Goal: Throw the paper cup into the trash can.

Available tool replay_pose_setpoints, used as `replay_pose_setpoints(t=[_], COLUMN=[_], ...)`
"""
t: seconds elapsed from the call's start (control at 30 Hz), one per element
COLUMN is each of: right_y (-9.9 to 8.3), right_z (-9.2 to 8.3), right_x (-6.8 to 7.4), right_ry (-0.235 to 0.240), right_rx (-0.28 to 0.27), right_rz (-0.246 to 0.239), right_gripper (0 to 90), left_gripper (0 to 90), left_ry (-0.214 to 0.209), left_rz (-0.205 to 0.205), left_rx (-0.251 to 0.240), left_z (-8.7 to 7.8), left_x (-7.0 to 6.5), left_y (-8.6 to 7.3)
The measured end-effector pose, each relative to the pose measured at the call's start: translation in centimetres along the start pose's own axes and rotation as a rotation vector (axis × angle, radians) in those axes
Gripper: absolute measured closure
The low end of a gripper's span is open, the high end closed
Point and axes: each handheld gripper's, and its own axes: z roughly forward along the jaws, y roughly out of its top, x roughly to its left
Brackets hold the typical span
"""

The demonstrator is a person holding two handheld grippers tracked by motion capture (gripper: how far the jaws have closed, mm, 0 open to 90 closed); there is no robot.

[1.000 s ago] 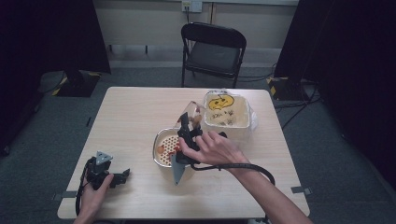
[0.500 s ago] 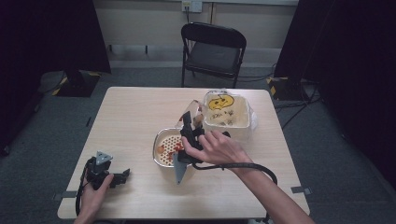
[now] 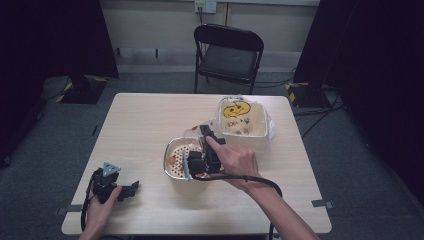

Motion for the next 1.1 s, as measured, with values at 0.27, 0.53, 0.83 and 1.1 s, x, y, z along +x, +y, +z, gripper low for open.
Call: replay_pose_setpoints(t=[0.27,0.53,0.83,1.1], right_y=[-1.5,-3.0,-4.4,-5.6], right_z=[0.4,1.2,1.6,2.0], right_x=[-1.9,-2.8,-3.6,-4.8], right_ry=[0.155,0.287,0.373,0.357], right_rx=[-0.121,-0.235,-0.351,-0.388], right_rz=[0.526,0.884,1.144,1.238], right_gripper=[53.3,53.6,54.1,54.1], left_gripper=[0.0,0.0,0.0,0.0], left_ry=[0.000,0.000,0.000,0.000], left_rz=[0.000,0.000,0.000,0.000], left_rx=[0.000,0.000,0.001,0.000], left_z=[0.0,0.0,0.0,0.0], left_x=[0.0,0.0,0.0,0.0], left_y=[0.0,0.0,0.0,0.0])
